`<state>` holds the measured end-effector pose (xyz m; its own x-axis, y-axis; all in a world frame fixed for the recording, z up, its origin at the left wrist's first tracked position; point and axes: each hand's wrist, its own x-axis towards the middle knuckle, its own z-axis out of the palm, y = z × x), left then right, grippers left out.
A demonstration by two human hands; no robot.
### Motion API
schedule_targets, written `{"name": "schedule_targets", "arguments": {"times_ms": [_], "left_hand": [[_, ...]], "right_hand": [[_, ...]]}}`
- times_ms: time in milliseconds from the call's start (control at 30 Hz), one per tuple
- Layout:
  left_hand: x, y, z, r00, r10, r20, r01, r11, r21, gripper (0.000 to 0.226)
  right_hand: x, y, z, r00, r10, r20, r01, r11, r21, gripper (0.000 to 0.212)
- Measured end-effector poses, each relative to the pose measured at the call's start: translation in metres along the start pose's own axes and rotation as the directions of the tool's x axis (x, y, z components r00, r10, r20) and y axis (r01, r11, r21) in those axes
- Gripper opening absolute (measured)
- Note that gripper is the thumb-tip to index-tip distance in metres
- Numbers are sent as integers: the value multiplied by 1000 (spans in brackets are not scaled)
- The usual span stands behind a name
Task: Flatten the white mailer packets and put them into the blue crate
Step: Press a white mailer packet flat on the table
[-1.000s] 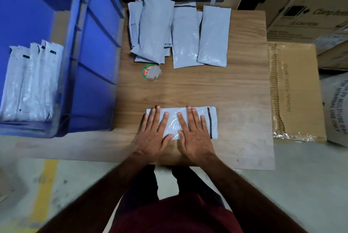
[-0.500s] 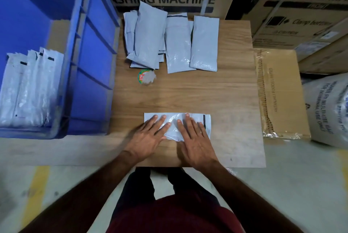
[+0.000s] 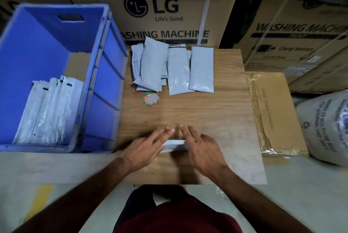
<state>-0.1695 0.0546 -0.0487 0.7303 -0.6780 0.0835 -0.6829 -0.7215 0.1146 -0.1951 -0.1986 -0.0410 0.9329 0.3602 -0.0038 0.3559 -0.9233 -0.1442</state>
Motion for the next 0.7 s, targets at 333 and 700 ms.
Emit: {"name": "schedule_targets", "arguments": {"times_ms": [333,700], "left_hand": [[11,10,43,857,-506,96,512,857,-58,57],[-20,26,105,869,-456,194,468,884,-19,69]], "right_hand": [[7,-10,47,993,57,99,-67,993,102,73],[4,-34,109,995,79,66,-92,971,220,67]]}}
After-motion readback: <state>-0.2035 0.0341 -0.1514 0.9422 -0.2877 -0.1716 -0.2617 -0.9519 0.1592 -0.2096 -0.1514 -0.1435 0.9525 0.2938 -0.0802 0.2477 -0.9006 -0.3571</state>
